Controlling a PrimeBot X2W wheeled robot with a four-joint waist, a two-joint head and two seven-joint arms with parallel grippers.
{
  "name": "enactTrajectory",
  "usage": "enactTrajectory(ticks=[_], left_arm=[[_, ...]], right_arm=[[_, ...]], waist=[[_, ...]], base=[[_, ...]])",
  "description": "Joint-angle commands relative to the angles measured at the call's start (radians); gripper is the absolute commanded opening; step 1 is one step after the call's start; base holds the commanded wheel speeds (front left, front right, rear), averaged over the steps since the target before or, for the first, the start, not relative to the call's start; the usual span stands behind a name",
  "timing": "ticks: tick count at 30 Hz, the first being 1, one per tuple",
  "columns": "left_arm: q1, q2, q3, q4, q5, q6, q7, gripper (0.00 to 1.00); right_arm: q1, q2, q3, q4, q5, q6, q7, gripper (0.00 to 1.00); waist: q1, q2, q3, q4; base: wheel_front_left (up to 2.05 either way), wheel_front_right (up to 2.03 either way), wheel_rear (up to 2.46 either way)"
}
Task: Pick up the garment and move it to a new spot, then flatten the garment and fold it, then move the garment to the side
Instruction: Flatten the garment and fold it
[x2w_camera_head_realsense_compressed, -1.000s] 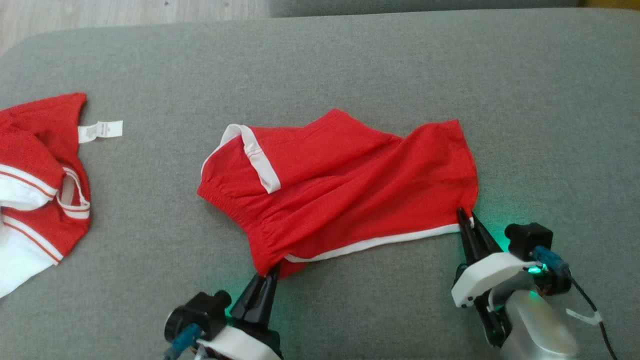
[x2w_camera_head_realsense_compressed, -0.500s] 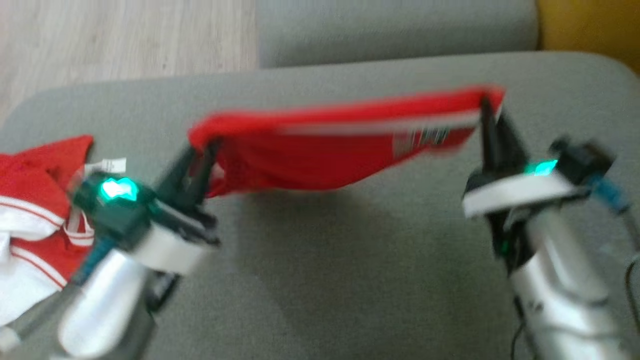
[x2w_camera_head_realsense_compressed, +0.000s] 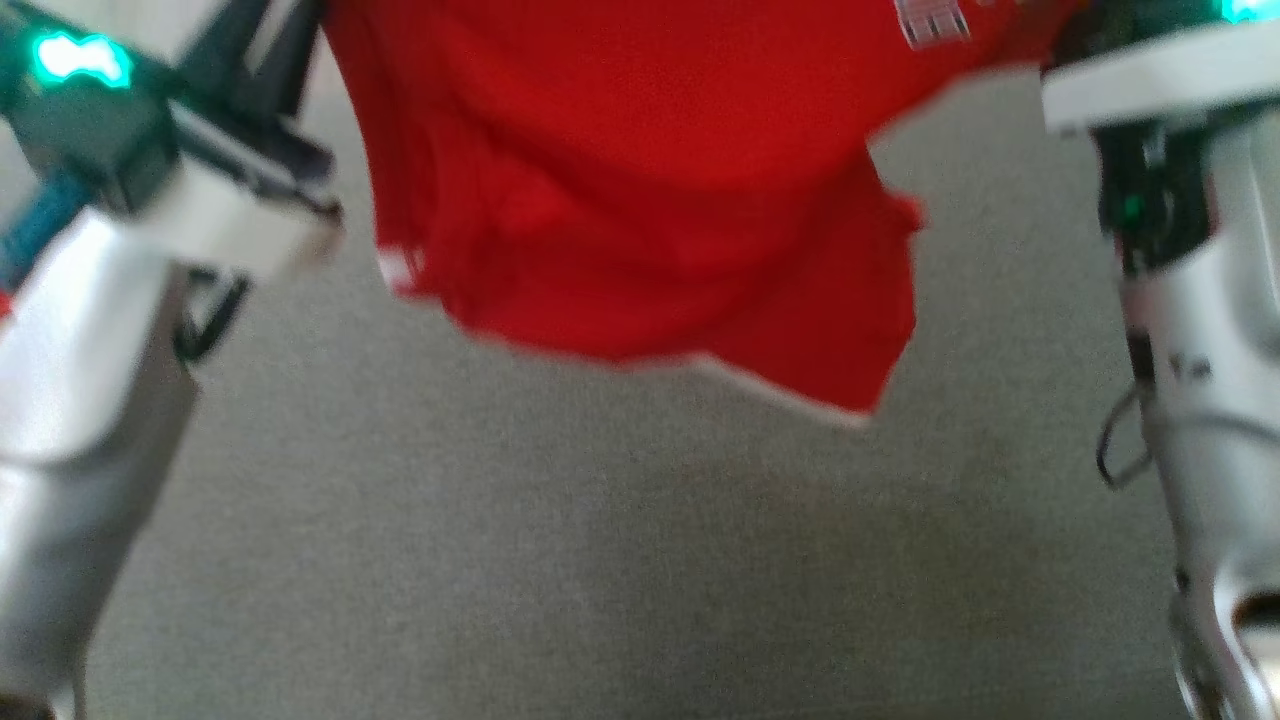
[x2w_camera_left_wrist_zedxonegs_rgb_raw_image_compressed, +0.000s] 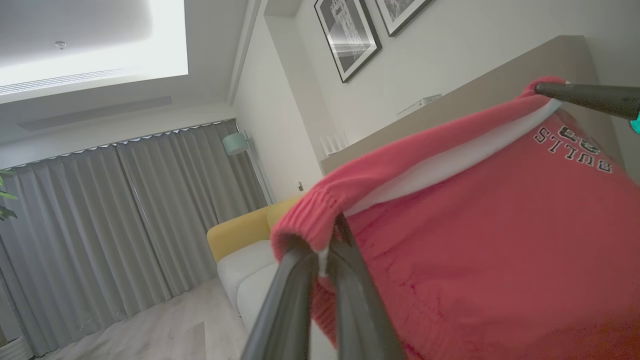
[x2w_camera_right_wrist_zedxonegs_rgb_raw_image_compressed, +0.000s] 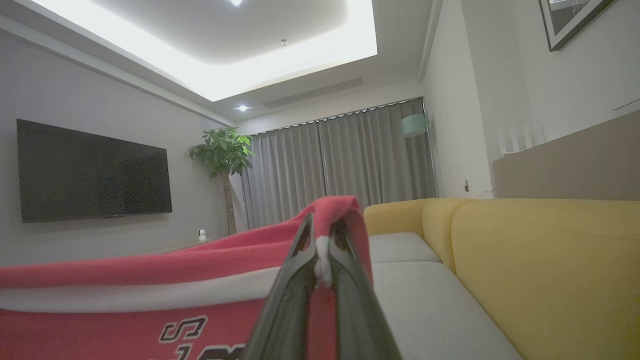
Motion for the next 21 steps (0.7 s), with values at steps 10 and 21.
enactTrajectory(ticks=[10,21], left_arm=[[-0.313,-0.054,0.100,0.110,0.079,0.009,-0.019,0.00],[0.113,-0.123,0.209,0.153,0.064,0.008,-0.020,0.00]], right_arm=[[-0.339,0.074,-0.122,0.144,-0.120,-0.001,-0.084,0.00],[0.009,0.118,-0.069,0.215,0.003,-0.001,-0.085,0.00]], waist=[[-0.0002,0.0000,0.204,-0.042],[-0.0002,0.0000,0.170,-0.115]], base=[[0.00,0.00,0.00],[0.00,0.00,0.00]])
